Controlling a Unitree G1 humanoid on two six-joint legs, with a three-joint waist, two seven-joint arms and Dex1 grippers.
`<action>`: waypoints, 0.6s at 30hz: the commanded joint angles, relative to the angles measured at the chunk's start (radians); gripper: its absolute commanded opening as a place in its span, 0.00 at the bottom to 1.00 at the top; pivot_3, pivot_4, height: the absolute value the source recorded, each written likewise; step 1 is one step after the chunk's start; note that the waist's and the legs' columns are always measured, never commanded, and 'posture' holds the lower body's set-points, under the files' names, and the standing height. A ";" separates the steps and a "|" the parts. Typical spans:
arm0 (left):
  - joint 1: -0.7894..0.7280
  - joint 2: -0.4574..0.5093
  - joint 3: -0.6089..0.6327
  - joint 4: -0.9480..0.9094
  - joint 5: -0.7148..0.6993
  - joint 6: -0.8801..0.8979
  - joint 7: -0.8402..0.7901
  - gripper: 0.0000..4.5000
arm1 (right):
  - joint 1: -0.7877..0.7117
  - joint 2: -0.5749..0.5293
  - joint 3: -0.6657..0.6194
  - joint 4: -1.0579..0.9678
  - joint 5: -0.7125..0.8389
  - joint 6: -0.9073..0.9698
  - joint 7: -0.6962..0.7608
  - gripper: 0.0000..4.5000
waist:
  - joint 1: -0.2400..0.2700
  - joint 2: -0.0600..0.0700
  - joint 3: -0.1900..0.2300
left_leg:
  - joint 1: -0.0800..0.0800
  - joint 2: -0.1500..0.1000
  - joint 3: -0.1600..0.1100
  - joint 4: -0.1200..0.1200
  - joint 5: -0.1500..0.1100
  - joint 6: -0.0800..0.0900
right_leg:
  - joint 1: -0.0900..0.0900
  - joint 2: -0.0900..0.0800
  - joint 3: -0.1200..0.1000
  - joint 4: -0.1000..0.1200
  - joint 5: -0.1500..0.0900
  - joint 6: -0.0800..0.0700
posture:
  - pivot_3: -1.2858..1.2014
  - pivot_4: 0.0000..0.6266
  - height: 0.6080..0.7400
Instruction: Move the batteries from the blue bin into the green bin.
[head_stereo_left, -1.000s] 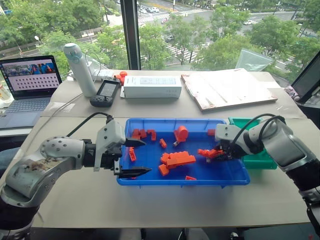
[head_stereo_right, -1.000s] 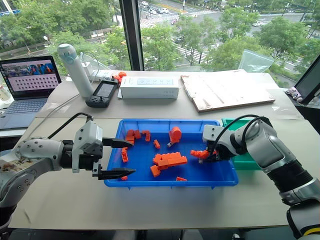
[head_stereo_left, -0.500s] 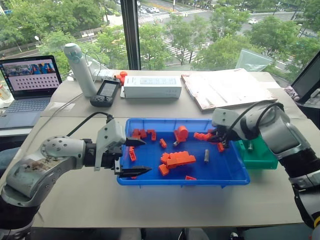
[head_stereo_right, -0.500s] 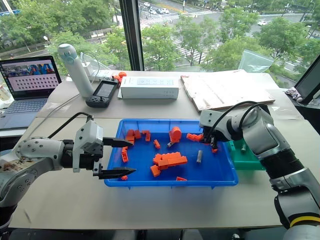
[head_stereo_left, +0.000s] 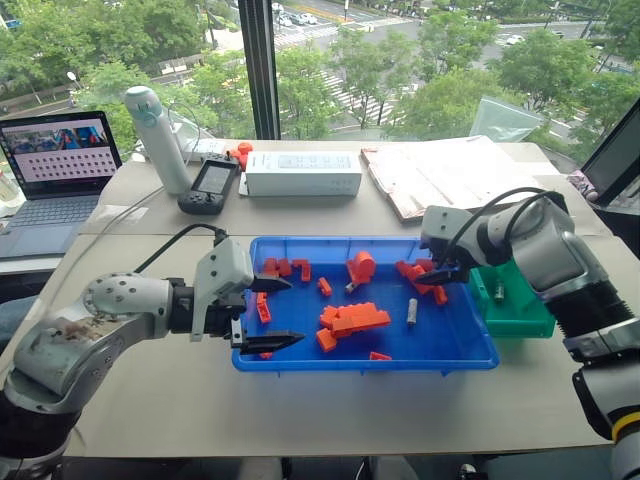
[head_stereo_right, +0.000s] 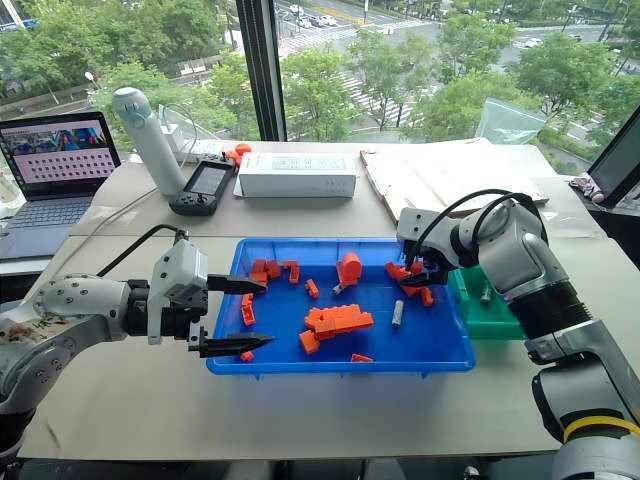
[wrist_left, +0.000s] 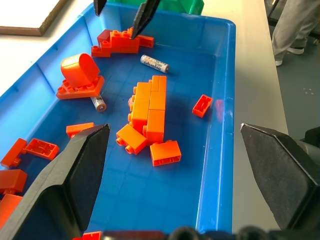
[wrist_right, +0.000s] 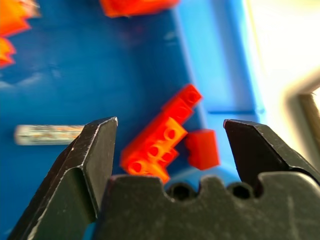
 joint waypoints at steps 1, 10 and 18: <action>-0.023 -0.001 0.004 -0.019 -0.008 -0.008 -0.003 1.00 | 0.031 -0.025 -0.031 -0.121 0.072 0.106 0.070 0.84 | -0.001 0.000 0.000 | 0.000 0.000 0.000 0.000 0.000 0.000 | -0.001 0.000 0.000 0.000 0.000 0.000 | 0.52 0.24 0.97; -0.030 0.007 0.001 -0.008 -0.005 -0.011 -0.013 1.00 | 0.077 0.021 0.015 -0.065 0.018 0.093 -0.019 0.84 | -0.001 0.000 0.000 | 0.001 0.000 0.000 0.001 0.000 0.000 | -0.001 0.000 0.000 0.000 -0.003 -0.006 | 0.52 0.24 0.97; -0.026 0.028 0.009 0.001 0.009 -0.015 -0.027 1.00 | 0.058 0.065 0.044 0.037 -0.026 0.075 -0.054 0.84 | 0.000 0.000 0.000 | 0.000 0.000 0.000 0.001 0.000 0.000 | -0.001 0.000 0.000 0.000 0.000 -0.002 | 0.52 0.24 0.97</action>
